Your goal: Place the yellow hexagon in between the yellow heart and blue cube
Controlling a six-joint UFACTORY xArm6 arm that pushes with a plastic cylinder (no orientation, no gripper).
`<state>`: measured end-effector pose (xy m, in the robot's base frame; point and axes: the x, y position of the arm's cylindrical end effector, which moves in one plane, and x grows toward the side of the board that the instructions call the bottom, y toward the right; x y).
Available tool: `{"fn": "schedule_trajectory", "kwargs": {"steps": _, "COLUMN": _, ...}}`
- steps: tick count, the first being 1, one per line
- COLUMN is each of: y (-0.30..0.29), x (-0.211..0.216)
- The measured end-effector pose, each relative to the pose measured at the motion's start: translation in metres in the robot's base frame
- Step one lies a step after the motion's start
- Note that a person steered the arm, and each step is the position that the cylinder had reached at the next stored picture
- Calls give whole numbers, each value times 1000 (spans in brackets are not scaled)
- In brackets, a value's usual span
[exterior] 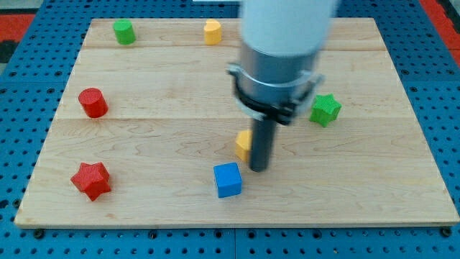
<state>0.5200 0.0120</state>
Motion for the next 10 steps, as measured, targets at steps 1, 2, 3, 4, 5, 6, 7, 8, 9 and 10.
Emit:
{"fn": "schedule_trajectory", "kwargs": {"steps": 1, "y": 10, "x": -19}}
{"fn": "schedule_trajectory", "kwargs": {"steps": 2, "y": 34, "x": -42}}
{"fn": "schedule_trajectory", "kwargs": {"steps": 3, "y": -12, "x": -47}}
{"fn": "schedule_trajectory", "kwargs": {"steps": 4, "y": -22, "x": -43}}
{"fn": "schedule_trajectory", "kwargs": {"steps": 5, "y": -56, "x": -56}}
{"fn": "schedule_trajectory", "kwargs": {"steps": 6, "y": -56, "x": -44}}
{"fn": "schedule_trajectory", "kwargs": {"steps": 7, "y": -61, "x": -12}}
{"fn": "schedule_trajectory", "kwargs": {"steps": 8, "y": -116, "x": -20}}
{"fn": "schedule_trajectory", "kwargs": {"steps": 9, "y": -84, "x": -40}}
{"fn": "schedule_trajectory", "kwargs": {"steps": 10, "y": -84, "x": -69}}
